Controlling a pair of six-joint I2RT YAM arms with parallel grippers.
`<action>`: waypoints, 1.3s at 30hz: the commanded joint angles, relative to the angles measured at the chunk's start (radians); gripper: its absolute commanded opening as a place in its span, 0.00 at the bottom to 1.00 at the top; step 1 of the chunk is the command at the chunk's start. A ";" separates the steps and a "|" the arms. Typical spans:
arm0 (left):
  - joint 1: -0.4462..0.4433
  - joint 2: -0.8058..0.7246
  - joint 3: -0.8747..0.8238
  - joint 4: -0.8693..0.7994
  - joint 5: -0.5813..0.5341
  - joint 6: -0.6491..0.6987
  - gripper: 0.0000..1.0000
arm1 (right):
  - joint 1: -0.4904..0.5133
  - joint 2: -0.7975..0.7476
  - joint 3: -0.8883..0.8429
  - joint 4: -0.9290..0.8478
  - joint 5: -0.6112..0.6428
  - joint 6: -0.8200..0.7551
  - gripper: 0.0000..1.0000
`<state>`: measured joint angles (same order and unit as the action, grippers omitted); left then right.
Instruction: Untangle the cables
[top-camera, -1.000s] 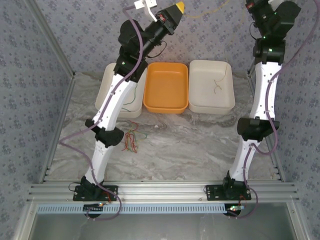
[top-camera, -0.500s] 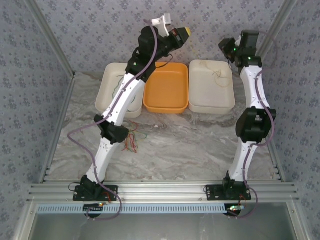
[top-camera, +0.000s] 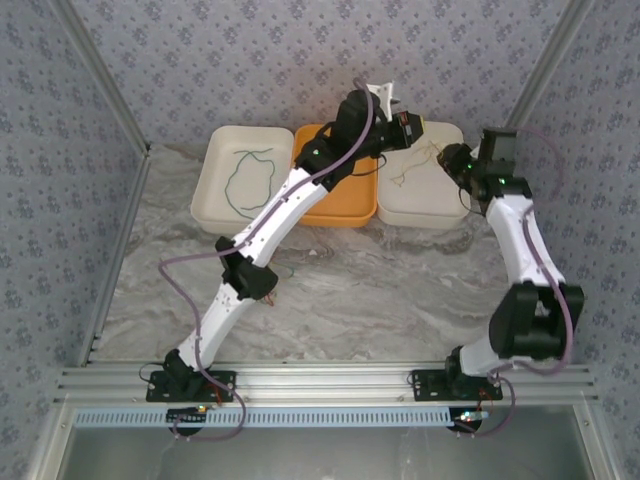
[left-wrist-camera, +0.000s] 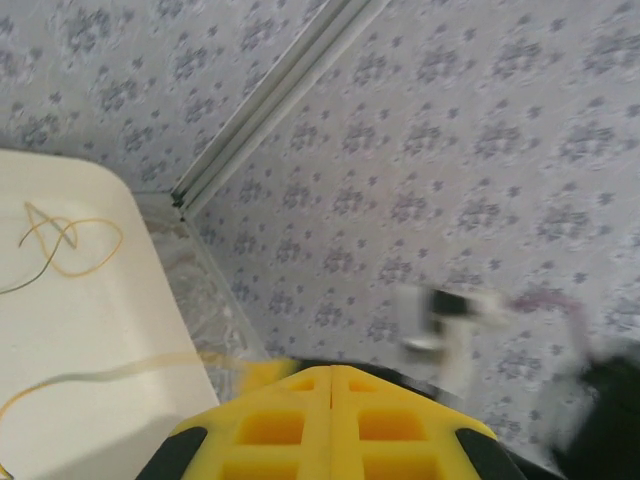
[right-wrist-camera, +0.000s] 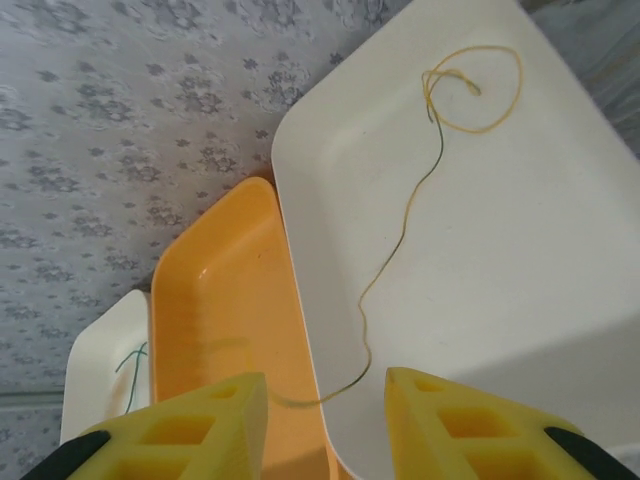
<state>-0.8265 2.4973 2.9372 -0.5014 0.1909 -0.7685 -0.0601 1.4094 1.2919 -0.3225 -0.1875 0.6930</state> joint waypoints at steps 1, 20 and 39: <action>0.009 0.060 0.002 0.061 0.027 -0.037 0.00 | 0.001 -0.176 -0.126 -0.004 0.123 -0.034 0.38; -0.008 0.357 -0.080 0.452 0.017 -0.197 0.00 | -0.001 -0.871 -0.422 -0.266 0.056 0.034 0.39; -0.018 0.216 -0.089 0.123 -0.166 -0.125 0.99 | 0.004 -0.914 -0.407 -0.345 -0.095 -0.007 0.49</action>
<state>-0.8345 2.8639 2.8342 -0.2794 0.0914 -0.9230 -0.0605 0.4934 0.8795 -0.6518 -0.2306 0.7128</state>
